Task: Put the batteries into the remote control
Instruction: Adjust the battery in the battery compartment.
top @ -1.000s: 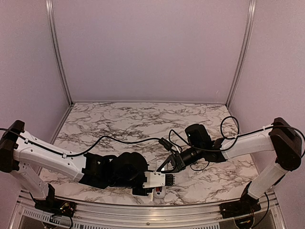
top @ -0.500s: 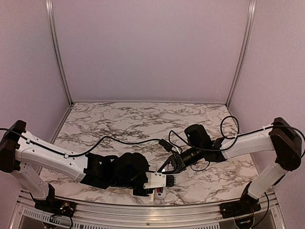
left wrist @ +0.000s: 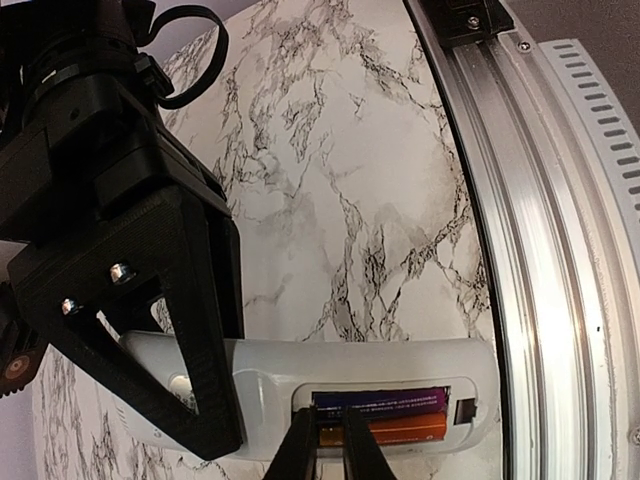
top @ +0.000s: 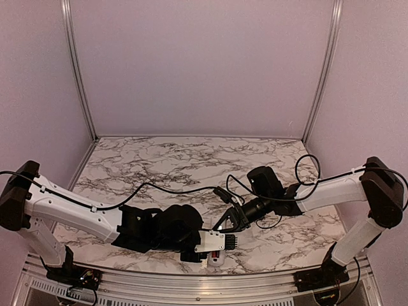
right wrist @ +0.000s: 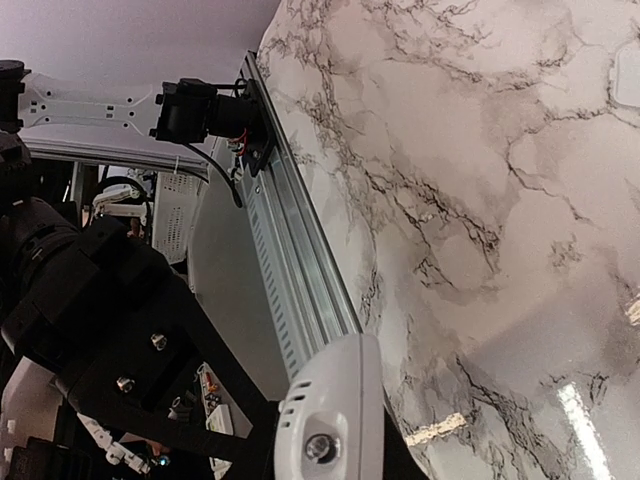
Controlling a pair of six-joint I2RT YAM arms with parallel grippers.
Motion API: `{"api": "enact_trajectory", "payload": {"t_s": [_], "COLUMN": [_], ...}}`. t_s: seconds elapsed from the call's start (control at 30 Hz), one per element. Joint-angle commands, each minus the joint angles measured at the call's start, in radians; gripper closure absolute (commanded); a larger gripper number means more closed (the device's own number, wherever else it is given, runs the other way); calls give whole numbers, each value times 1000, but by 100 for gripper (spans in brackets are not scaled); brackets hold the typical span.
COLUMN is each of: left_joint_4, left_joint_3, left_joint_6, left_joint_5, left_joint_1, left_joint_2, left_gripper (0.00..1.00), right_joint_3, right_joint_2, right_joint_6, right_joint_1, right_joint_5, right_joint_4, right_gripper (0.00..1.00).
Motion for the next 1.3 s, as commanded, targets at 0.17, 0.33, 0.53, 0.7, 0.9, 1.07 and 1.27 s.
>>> {"api": "enact_trajectory", "payload": {"t_s": [0.17, 0.33, 0.53, 0.7, 0.9, 1.07, 1.27], "left_joint_4": [-116, -148, -180, -196, -202, -171, -97], "left_joint_3": [8, 30, 44, 57, 67, 50, 12], "left_joint_6": [9, 13, 13, 19, 19, -6, -67], "left_joint_5": [28, -2, -10, -9, -17, -48, -102], "left_joint_1": [-18, -30, -31, -31, -30, -28, -28], "left_joint_2": [100, 133, 157, 182, 206, 155, 11], "left_gripper": [90, 90, 90, 90, 89, 85, 72], "right_joint_3": [66, 64, 68, 69, 68, 58, 44], "right_joint_2": [-42, -43, -47, -58, -66, -51, -43], "right_joint_6": [95, 110, 113, 117, 126, 100, 35], "right_joint_1": [-17, -19, -19, -19, -13, -14, -17], "right_joint_5": [-89, -95, -101, -102, -105, -94, -34], "right_joint_4": [222, 238, 240, 238, 248, 235, 177], "right_gripper": [100, 100, 100, 100, 100, 100, 100]}}
